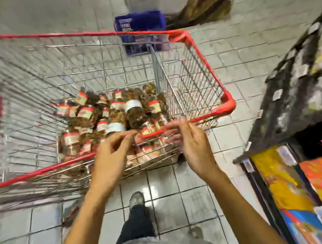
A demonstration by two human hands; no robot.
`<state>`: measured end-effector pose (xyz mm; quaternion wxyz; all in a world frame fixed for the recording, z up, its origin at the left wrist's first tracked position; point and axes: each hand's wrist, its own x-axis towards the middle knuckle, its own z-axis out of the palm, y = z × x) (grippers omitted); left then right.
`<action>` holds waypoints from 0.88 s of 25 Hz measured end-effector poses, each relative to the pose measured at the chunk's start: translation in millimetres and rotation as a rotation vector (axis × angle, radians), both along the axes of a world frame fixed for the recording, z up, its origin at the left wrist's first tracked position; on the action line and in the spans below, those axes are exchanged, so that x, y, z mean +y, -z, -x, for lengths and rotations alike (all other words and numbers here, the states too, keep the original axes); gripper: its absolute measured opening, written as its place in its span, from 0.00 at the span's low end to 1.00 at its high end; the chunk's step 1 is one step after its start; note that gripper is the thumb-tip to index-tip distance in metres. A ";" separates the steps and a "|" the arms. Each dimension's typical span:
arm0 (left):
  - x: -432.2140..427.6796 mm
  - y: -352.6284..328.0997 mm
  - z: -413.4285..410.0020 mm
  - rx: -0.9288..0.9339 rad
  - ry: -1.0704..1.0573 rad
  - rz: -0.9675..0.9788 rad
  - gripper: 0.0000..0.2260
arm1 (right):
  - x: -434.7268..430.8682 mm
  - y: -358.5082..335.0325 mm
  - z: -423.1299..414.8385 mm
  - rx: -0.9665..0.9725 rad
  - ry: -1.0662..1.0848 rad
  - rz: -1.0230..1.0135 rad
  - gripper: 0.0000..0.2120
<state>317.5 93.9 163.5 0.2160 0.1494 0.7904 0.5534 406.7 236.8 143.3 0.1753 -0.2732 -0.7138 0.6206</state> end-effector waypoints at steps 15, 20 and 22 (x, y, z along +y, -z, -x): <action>-88.2 167.6 342.3 -0.187 -0.152 0.552 0.15 | -60.0 184.2 335.2 -0.660 -0.019 0.168 0.16; -30.0 281.1 373.3 -0.055 -0.034 0.795 0.36 | -45.0 249.9 372.6 -0.661 0.068 0.089 0.19; -19.7 303.7 366.6 0.111 0.005 0.949 0.43 | -34.7 263.8 373.4 -0.660 0.056 0.132 0.21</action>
